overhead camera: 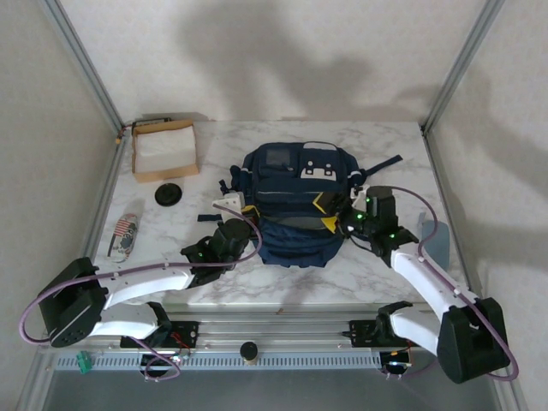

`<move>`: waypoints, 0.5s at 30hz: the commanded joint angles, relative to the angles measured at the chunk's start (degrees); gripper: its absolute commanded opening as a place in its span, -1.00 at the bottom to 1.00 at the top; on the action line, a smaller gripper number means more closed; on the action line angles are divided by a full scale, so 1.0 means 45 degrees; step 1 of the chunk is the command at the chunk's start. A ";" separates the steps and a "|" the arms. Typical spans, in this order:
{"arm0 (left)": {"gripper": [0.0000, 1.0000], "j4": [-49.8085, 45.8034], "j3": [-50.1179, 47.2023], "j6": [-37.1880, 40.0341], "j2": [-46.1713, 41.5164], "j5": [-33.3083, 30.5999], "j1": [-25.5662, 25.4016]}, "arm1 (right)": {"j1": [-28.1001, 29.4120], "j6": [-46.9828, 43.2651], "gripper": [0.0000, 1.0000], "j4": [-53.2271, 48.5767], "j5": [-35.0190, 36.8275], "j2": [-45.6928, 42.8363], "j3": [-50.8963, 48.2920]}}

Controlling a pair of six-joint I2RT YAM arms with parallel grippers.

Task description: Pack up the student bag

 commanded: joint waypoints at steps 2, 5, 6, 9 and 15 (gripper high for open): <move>-1.00 0.0414 0.0348 0.0185 0.0234 -0.0170 -0.0139 | 0.1231 0.1224 0.62 0.0756 0.2318 -0.0208 0.0357; -1.00 0.0496 0.0429 0.0262 0.0310 -0.0120 -0.0216 | 0.2266 0.1872 0.67 0.1266 0.3134 0.0537 0.0471; -1.00 0.0523 0.0436 0.0262 0.0330 -0.0140 -0.0217 | 0.2598 0.2175 0.67 0.1664 0.3308 0.0891 0.0461; -1.00 0.0526 0.0459 0.0262 0.0361 -0.0150 -0.0236 | 0.3613 0.2507 0.59 0.2498 0.3838 0.1979 0.1088; -1.00 0.0448 0.0551 0.0437 0.0493 -0.0270 -0.0231 | 0.4296 0.2464 0.24 0.2718 0.5299 0.3523 0.2268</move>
